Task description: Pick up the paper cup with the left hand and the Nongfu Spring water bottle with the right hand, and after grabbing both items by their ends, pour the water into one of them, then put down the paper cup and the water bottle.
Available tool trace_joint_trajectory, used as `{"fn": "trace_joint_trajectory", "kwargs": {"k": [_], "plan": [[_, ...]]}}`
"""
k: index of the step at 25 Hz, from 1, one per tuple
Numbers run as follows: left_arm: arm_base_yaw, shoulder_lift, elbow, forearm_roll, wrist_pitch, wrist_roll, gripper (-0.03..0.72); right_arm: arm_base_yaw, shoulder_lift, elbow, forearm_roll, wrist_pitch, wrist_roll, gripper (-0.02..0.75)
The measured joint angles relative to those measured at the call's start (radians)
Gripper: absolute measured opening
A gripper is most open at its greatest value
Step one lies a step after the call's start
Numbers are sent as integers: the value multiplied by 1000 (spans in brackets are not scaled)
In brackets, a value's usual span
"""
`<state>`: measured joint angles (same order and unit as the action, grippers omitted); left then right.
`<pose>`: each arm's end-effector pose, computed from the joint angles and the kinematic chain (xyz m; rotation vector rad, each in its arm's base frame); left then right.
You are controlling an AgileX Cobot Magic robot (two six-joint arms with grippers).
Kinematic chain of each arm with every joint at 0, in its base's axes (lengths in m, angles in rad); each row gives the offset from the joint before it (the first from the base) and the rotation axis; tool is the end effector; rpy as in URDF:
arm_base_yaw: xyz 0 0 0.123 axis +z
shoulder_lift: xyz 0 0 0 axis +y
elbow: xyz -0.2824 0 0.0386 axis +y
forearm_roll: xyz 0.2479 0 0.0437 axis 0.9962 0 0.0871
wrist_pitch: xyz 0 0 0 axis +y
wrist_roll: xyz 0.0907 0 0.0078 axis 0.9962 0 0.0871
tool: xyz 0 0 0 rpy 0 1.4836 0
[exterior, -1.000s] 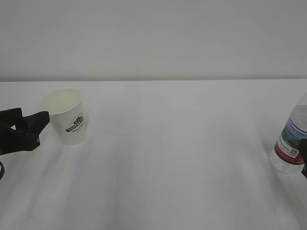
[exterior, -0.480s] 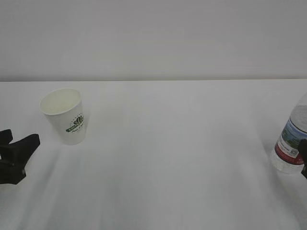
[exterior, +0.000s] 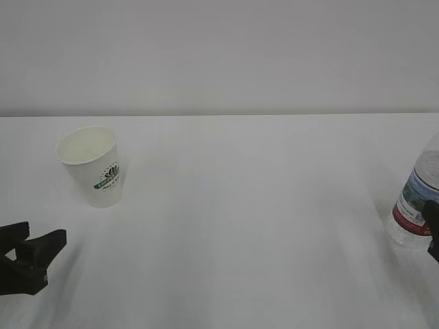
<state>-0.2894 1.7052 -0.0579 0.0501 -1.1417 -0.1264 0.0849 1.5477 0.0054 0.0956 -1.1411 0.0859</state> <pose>0.1749 -0.0564 0.1101 0.2132 1.9903 -0.2997 0.1661 0.0062 0.1299 0.0979 1.8940 0.0610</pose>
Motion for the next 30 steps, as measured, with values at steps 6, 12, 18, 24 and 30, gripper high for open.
{"fn": "trace_joint_trajectory", "kwargs": {"k": [6, 12, 18, 24, 30], "plan": [[0, 17, 0, 21, -2, 0, 483, 0, 40, 0, 4, -4, -9, 551], [0, 17, 0, 21, -7, 0, 479, 0, 143, -2, 41, -4, -11, 648], [0, 17, 0, 22, -7, 0, 476, 0, 192, -29, 45, -6, -11, 675], [0, 17, 0, 23, -8, -2, 475, 0, 212, -56, 45, -8, -11, 675], [0, 17, 0, 23, -8, -2, 475, 0, 251, -94, 37, -8, -11, 675]]}}
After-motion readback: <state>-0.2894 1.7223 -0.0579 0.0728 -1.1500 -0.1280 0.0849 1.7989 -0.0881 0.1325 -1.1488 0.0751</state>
